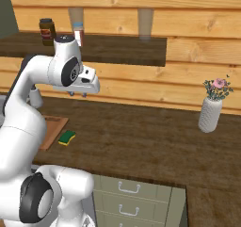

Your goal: Pick up the sponge from the counter and clean the cutting board by briefly scrubbing or pressing down on the cutting board. Once finished, release the sponge.

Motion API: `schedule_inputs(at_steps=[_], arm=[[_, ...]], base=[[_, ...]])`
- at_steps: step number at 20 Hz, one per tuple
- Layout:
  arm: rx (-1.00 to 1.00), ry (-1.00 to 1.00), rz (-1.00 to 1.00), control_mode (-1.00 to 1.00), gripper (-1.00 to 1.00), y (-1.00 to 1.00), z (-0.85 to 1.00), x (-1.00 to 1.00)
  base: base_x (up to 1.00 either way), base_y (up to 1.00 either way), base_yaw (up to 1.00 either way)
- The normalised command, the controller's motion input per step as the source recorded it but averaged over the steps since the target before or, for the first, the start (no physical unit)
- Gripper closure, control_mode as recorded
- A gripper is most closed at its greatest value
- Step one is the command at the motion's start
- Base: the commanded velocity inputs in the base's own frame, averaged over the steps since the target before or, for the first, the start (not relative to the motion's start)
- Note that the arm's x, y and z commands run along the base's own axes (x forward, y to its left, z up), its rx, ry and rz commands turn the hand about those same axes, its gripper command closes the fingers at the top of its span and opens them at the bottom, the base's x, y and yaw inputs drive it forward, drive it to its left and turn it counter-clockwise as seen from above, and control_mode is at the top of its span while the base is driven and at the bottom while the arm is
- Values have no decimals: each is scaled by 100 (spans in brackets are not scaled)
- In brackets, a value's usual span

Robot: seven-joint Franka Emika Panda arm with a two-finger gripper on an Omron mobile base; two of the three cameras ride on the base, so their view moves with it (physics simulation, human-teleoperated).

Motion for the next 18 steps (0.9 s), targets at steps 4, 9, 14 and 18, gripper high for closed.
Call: schedule_inputs(at_steps=[4, 9, 14, 18], arm=[[0, 0, -3, -100, -100, 18, -31, 4], [0, 0, -8, -100, -100, 76, -81, 2], [-3, 0, -1, -100, -100, 71, -71, 13], [-1, 0, 0, -100, -100, 35, -69, 25]], base=[[0, 0, 0], [0, 0, 0], [0, 0, 0], [0, 0, 0]])
